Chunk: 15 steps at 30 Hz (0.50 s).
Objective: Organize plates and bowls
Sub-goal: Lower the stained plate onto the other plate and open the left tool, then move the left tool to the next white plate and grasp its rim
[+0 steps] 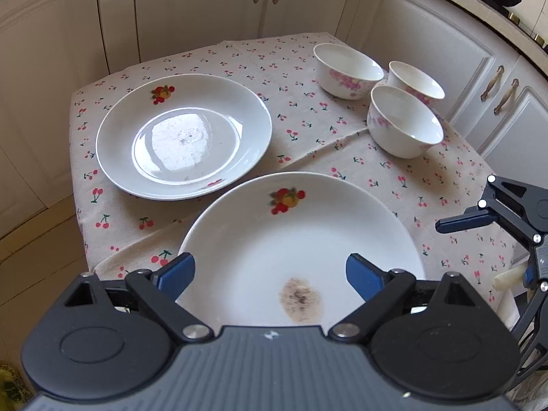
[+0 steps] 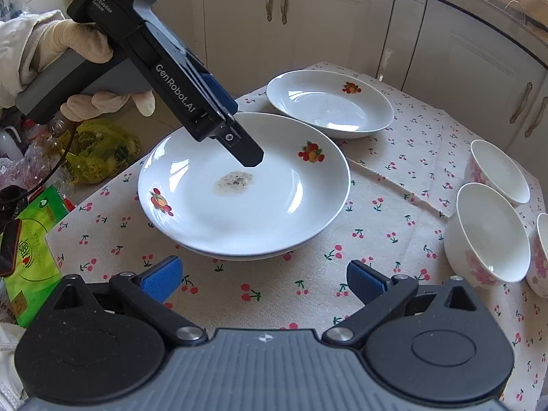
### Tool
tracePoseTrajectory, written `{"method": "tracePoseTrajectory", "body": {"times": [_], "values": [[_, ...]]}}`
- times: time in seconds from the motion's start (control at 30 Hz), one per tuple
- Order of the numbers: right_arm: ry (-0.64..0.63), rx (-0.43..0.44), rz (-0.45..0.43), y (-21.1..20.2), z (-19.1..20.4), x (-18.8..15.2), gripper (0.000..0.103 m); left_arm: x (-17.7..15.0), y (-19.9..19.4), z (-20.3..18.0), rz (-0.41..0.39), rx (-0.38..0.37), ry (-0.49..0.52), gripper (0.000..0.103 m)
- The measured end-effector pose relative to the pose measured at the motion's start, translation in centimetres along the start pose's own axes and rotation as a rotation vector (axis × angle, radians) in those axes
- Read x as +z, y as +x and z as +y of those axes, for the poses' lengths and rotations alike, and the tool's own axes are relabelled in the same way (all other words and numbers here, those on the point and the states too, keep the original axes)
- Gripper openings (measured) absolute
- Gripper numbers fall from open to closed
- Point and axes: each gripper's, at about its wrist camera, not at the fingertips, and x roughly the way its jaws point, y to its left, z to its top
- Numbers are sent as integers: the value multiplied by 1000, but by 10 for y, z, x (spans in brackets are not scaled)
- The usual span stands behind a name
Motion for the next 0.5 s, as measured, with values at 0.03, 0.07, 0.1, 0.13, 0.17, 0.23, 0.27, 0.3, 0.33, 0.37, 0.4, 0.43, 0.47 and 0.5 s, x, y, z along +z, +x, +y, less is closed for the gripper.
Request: {"method": "tracePoseTrajectory", "body": {"times": [0.03, 0.07, 0.1, 0.13, 0.17, 0.23, 0.27, 0.3, 0.33, 0.37, 0.4, 0.43, 0.47, 0.5], "values": [[4, -8, -9, -3, -1, 0, 103, -1, -2, 0, -9, -1, -1, 95], [6, -15, -15, -6, -2, 0, 103, -1, -4, -1, -19, 1, -1, 95], [7, -21, -27, -9, -3, 0, 103, -2, -6, -2, -28, 3, -4, 95], [8, -25, -43, -13, -3, 0, 103, -3, -9, -2, -36, 1, -8, 95], [9, -27, -59, -16, -4, 1, 103, -4, -12, -3, -42, -3, -10, 95], [18, -30, -89, -24, -7, 3, 103, -5, -18, -4, -61, -6, -12, 95], [25, -27, -104, -27, -8, 4, 103, -6, -22, -5, -71, -4, -11, 95], [31, -21, -116, -29, -10, 6, 103, -7, -25, -6, -81, -2, -9, 95], [34, -23, -129, -32, -12, 7, 103, -7, -29, -7, -91, 0, -7, 95], [37, -34, -143, -34, -13, 9, 103, -8, -32, -8, -101, 4, -6, 95], [39, -46, -155, -36, -14, 10, 103, -9, -36, -9, -108, 8, -6, 95], [40, -49, -162, -38, -16, 12, 103, -9, -39, -9, -115, 12, -4, 95], [41, -51, -172, -40, -18, 13, 103, -10, -41, -10, -122, 16, -2, 95], [41, -58, -186, -42, -20, 15, 103, -10, -44, -10, -128, 22, -1, 95]]}}
